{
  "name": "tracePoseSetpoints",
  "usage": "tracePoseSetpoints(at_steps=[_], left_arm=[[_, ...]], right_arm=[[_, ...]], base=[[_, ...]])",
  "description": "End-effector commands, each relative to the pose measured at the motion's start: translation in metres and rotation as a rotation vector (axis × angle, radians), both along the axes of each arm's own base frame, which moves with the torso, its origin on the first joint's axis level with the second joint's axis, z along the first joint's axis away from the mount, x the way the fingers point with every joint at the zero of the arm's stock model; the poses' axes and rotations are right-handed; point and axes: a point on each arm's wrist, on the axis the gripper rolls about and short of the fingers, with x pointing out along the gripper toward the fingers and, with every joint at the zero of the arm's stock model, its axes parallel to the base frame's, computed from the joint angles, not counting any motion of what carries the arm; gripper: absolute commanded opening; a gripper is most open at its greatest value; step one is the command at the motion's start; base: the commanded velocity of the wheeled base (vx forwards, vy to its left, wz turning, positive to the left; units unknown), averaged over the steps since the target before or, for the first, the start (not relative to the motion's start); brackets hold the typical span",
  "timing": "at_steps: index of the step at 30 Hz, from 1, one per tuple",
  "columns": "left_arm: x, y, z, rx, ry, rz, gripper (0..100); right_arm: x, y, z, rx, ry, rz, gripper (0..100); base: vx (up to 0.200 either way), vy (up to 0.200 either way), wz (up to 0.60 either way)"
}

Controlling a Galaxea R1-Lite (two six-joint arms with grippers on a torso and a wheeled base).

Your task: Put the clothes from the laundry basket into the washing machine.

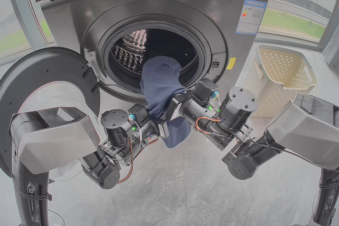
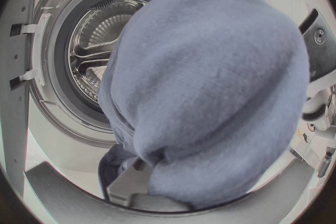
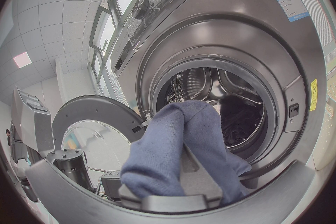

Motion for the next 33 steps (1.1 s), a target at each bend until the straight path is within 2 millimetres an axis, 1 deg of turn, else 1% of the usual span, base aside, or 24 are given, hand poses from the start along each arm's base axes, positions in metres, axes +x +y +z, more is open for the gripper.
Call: tracePoseSetpoints(at_steps=[1, 4, 5, 6, 7, 11, 12, 13, 15, 18, 22, 23, 26, 27, 29, 32, 33], left_arm=[[-0.001, 0.009, 0.010, -0.009, -0.012, 0.036, 0], [-0.004, 0.016, 0.025, -0.032, -0.035, 0.055, 0], [-0.007, 0.019, 0.034, -0.045, -0.051, 0.059, 0], [-0.007, 0.020, 0.036, -0.047, -0.055, 0.061, 0], [-0.011, 0.023, 0.046, -0.061, -0.074, 0.062, 0], [-0.024, 0.030, 0.067, -0.085, -0.109, 0.060, 0], [-0.027, 0.031, 0.070, -0.087, -0.113, 0.058, 0], [-0.027, 0.031, 0.070, -0.087, -0.113, 0.058, 0], [-0.033, 0.036, 0.077, -0.095, -0.121, 0.069, 0], [-0.038, 0.038, 0.081, -0.116, -0.118, 0.068, 0], [-0.040, 0.037, 0.079, -0.114, -0.107, 0.062, 0], [-0.040, 0.037, 0.079, -0.114, -0.107, 0.062, 0], [-0.041, 0.037, 0.078, -0.112, -0.103, 0.060, 0], [-0.042, 0.038, 0.078, -0.112, -0.103, 0.062, 0], [-0.047, 0.041, 0.080, -0.111, -0.099, 0.061, 0], [-0.061, 0.047, 0.085, -0.125, -0.086, 0.052, 0], [-0.066, 0.049, 0.087, -0.130, -0.083, 0.048, 0]], right_arm=[[0.005, -0.009, 0.006, 0.022, -0.004, -0.032, 0], [0.011, -0.017, 0.005, 0.024, 0.005, -0.062, 0], [0.012, -0.020, 0.001, 0.015, 0.015, -0.070, 0], [0.012, -0.021, 0.000, 0.011, 0.020, -0.072, 0], [0.013, -0.023, -0.007, -0.004, 0.042, -0.079, 0], [0.013, -0.026, -0.025, -0.031, 0.094, -0.093, 0], [0.013, -0.025, -0.029, -0.038, 0.103, -0.093, 0], [0.013, -0.025, -0.029, -0.038, 0.103, -0.093, 0], [0.012, -0.021, -0.035, -0.044, 0.109, -0.084, 0], [0.008, -0.015, -0.036, -0.049, 0.108, -0.066, 0], [0.003, -0.014, -0.033, -0.044, 0.102, -0.055, 0], [0.003, -0.014, -0.033, -0.044, 0.102, -0.055, 100], [-0.004, -0.017, -0.023, -0.038, 0.092, -0.045, 100], [-0.007, -0.020, -0.025, -0.052, 0.102, -0.043, 100], [-0.024, -0.032, -0.037, -0.126, 0.153, -0.022, 100], [-0.058, -0.048, -0.056, -0.263, 0.207, 0.075, 100], [-0.066, -0.054, -0.059, -0.290, 0.221, 0.096, 100]], base=[[0.000, 0.000, 0.00], [0.000, 0.000, 0.00], [0.000, 0.000, 0.00], [0.000, 0.000, 0.00], [0.000, 0.000, 0.00], [0.000, 0.000, 0.00], [0.000, 0.000, 0.00], [0.000, 0.000, 0.00], [0.000, 0.000, 0.00], [0.000, 0.000, 0.00], [0.000, 0.000, 0.00], [0.000, 0.000, 0.00], [0.000, 0.000, 0.00], [0.000, 0.000, 0.00], [0.000, 0.000, 0.00], [0.000, 0.000, 0.00], [0.000, 0.000, 0.00]])
